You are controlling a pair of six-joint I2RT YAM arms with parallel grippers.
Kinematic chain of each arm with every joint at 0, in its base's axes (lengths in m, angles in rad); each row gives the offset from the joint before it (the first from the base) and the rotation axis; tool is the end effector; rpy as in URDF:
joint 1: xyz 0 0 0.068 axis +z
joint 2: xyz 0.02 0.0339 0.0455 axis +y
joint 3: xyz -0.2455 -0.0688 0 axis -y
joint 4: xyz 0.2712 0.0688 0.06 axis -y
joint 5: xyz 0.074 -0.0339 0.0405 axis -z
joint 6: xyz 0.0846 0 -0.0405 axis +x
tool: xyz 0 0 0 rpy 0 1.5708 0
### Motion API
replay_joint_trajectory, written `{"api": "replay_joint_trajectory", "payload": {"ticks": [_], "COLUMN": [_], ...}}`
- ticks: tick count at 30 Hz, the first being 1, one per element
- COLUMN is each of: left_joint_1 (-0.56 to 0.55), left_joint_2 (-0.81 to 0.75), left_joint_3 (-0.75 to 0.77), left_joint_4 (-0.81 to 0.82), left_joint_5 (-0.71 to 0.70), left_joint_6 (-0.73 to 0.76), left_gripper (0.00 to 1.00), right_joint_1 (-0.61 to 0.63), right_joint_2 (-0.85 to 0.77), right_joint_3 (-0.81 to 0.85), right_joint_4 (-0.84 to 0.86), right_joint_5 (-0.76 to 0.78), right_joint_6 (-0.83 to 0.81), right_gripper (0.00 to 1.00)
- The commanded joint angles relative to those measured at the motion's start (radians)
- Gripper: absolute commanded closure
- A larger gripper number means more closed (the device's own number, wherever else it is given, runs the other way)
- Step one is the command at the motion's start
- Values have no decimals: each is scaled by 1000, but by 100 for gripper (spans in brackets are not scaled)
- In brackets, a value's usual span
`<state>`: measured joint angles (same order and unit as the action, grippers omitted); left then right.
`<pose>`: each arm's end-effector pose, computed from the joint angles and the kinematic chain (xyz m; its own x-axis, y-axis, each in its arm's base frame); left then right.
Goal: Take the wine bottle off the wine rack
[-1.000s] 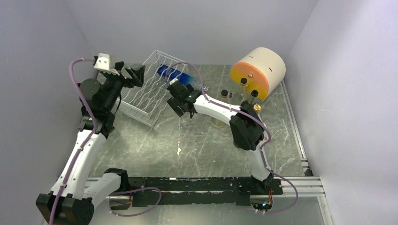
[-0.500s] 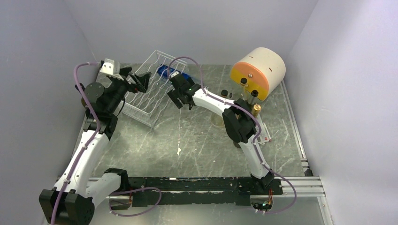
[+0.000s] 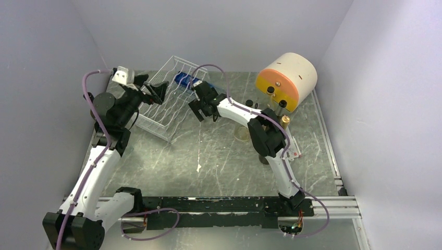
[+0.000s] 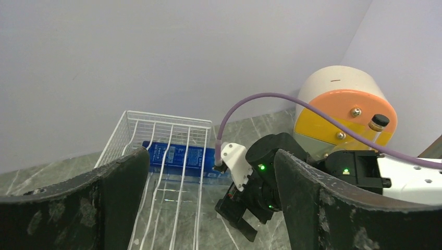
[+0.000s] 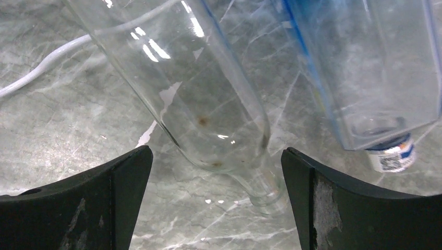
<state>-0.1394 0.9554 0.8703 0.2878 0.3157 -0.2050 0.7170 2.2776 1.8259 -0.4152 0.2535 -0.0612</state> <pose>0.2982 -0.0684 0.3818 0.1070 -0.2104 -0.9717 0.4648 0.8746 -0.1382 0.4289 0.3458 0.1169 -0.5421 -0.5512 -0.6343 -0.5480 0.8041 -0.2304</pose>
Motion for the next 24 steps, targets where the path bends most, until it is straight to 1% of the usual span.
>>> {"api": "replay_joint_trajectory", "payload": {"ticks": [1,5,9,12,14,17,20,24], "left_joint_1": [-3,-10,-11,-11,-11,-12,-11,-17], "left_joint_2": [-14,-6,1,-2,0,2,1,0], "left_joint_3": [10,3,9,0,4,-1,2,-4], "left_joint_4": [34,45,39,51,46,52,48,51], "left_joint_5": [32,43,50,48,49,52,46,40], "left_joint_6": [14,18,19,21,20,19,19,27], "left_gripper": [7,8,9,9,9,9,9,9], "right_joint_1": [0,2,16,42,59,73,76,84], "right_joint_2": [41,53,27,-1,-34,-69,-89,-90], "right_joint_3": [-10,-5,-39,-64,-109,-168,-208,-221], "right_joint_4": [35,20,32,30,63,88,107,92], "right_joint_5": [-44,-52,-89,-93,-102,-109,-104,-92], "right_joint_6": [22,41,66,95,113,147,156,159], "right_gripper": [0,0,2,6,8,16,21,28]}}
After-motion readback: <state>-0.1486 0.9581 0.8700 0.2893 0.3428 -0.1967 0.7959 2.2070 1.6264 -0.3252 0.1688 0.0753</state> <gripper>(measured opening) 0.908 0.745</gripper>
